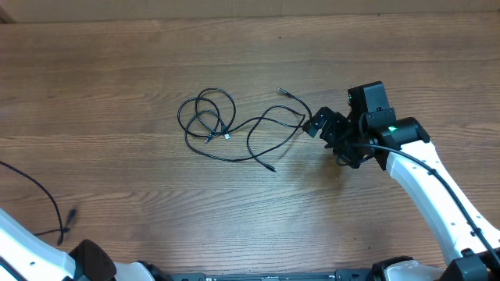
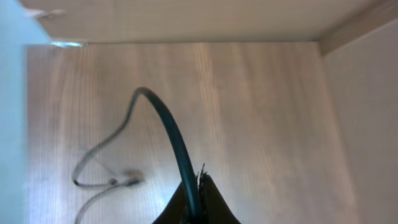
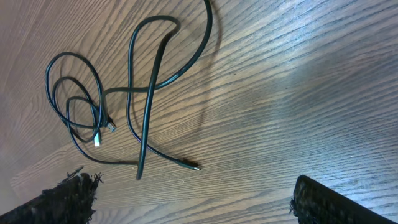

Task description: Untangle cables

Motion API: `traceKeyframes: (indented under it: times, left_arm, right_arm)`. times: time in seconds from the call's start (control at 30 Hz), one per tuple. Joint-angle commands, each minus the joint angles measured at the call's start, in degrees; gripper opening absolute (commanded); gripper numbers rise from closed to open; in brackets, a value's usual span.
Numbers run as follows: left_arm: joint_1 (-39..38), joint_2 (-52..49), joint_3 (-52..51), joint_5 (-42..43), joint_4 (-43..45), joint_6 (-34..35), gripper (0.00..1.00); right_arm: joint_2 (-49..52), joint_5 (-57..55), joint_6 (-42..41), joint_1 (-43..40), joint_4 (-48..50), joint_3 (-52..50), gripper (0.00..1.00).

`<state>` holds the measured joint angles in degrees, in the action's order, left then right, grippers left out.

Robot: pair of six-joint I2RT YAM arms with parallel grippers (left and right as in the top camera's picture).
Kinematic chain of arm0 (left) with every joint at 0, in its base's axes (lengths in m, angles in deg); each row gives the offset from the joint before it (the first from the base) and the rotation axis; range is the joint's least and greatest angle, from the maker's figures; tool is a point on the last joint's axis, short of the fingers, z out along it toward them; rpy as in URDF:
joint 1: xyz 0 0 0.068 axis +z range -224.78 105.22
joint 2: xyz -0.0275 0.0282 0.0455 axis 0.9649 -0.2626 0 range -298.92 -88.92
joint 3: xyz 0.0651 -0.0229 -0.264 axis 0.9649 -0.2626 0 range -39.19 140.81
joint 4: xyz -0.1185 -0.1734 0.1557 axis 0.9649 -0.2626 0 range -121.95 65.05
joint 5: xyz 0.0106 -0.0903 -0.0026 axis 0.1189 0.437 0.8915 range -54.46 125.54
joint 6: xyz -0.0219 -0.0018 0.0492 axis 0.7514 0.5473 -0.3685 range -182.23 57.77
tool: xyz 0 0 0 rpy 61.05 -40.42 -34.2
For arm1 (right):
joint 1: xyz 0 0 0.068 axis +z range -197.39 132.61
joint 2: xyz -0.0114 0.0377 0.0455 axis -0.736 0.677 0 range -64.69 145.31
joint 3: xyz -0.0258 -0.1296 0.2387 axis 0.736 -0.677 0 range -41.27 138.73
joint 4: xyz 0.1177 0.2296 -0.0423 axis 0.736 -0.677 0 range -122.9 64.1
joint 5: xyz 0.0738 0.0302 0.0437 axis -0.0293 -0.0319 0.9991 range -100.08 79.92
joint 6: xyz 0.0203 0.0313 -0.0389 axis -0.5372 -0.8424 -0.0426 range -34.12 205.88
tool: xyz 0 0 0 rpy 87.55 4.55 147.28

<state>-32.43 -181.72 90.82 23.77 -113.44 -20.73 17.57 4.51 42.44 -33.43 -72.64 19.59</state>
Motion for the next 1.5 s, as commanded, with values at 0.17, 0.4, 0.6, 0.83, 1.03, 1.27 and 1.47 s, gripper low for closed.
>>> traceKeyframes:
  times: [0.17,0.4,0.6,0.83,1.03,1.27,1.47]
  left_arm:
    - [1.1,0.4,-15.5,11.7,11.0,-3.9,0.04]
    - [1.1,0.4,-34.7,5.8,18.1,-1.9,0.05]
    - [1.1,0.2,-53.6,1.7,30.1,-1.6,0.06]
    - [1.1,0.2,-66.6,1.7,43.3,-1.6,0.55]
    - [1.1,0.2,-74.9,4.9,52.5,-1.6,1.00]
    - [1.1,0.2,-77.4,16.7,63.4,-3.0,1.00]
    - [1.1,0.3,-72.9,41.1,74.9,-5.7,0.99]
  right_arm:
    - [0.1,-0.7,0.2,0.1,0.1,0.5,1.00]
    - [0.1,-0.7,0.2,0.1,0.1,0.5,1.00]
    - [0.1,-0.6,0.2,0.1,0.1,0.5,1.00]
    - [0.1,-0.7,0.2,0.1,0.1,0.5,1.00]
    - [0.1,-0.6,0.2,0.1,0.1,0.5,1.00]
    - [0.1,-0.6,0.2,0.1,0.1,0.5,1.00]
    - [0.1,-0.7,0.2,0.1,0.1,0.5,1.00]
